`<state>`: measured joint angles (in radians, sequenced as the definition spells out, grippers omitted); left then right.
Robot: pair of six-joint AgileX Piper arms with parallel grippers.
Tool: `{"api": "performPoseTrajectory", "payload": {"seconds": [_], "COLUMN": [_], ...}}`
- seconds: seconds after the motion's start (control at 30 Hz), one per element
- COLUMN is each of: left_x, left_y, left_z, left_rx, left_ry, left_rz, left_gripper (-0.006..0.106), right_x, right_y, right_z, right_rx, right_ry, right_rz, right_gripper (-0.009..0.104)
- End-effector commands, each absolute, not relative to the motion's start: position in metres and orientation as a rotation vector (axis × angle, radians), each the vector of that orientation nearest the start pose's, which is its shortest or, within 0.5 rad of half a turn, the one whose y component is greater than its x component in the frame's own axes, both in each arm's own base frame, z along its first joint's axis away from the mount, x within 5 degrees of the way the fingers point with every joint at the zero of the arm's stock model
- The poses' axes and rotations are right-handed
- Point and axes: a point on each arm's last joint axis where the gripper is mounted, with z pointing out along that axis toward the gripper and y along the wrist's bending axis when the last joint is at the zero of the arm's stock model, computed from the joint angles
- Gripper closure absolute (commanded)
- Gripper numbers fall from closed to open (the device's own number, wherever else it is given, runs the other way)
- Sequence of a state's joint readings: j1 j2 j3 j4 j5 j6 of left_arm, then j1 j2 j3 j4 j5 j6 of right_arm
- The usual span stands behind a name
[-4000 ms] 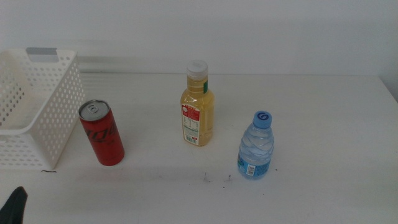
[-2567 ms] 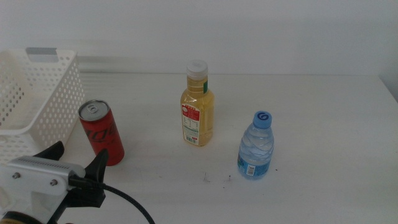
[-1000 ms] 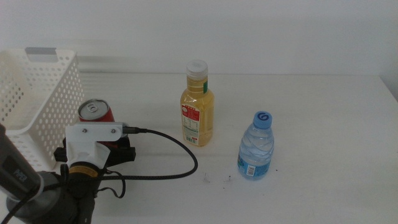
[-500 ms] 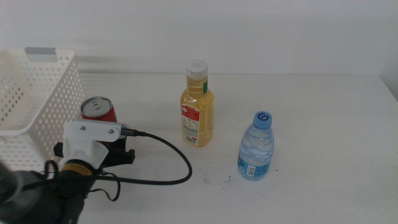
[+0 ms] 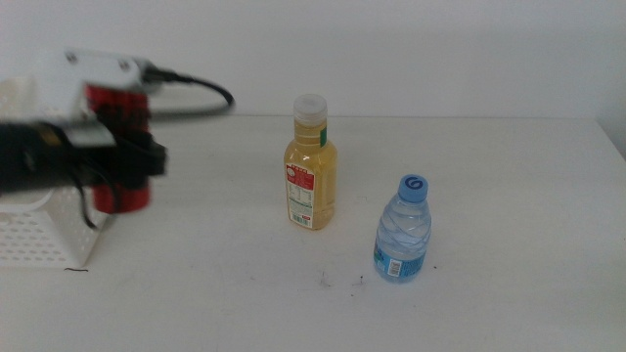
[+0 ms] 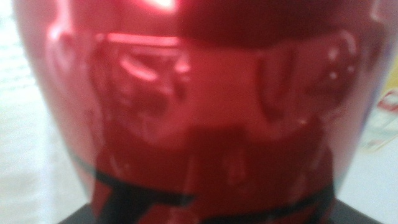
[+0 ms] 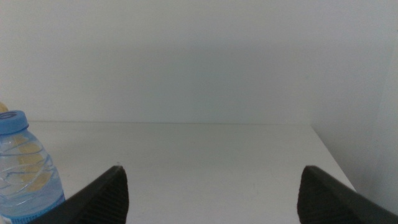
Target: Use arms to grab the bottles and put them into the dustbin to the left of the table.
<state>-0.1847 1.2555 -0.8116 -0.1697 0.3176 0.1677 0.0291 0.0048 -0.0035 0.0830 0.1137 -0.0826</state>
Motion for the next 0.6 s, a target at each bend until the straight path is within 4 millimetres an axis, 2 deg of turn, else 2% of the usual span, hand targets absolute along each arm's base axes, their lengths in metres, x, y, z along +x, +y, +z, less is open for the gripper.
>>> {"api": "performPoseTrajectory", "payload": {"seconds": [0.0, 0.2, 0.3, 0.4, 0.57], "left_x": [0.265, 0.290, 0.308, 0.325, 0.356], "left_y": [-0.038, 0.007, 0.037, 0.065, 0.102], "left_z": [0.306, 0.344, 0.352, 0.352, 0.333], "left_rx": [0.276, 0.280, 0.232, 0.197, 0.121], "left_ry": [2.298, 2.456, 2.539, 2.601, 2.651], "left_rz": [-0.104, -0.014, 0.009, 0.026, 0.039], "left_gripper": [0.092, 0.092, 0.092, 0.092, 0.092], "right_x": [0.056, 0.056, 0.056, 0.056, 0.056], "right_y": [0.002, 0.002, 0.002, 0.002, 0.002], "right_z": [0.203, 0.203, 0.203, 0.203, 0.203], "right_rx": [-0.028, -0.028, -0.028, -0.028, -0.028], "right_ry": [1.591, 1.591, 1.591, 1.591, 1.591], "right_rz": [0.020, 0.020, 0.020, 0.020, 0.020], "right_gripper": [0.004, 0.004, 0.004, 0.004, 0.004]}}
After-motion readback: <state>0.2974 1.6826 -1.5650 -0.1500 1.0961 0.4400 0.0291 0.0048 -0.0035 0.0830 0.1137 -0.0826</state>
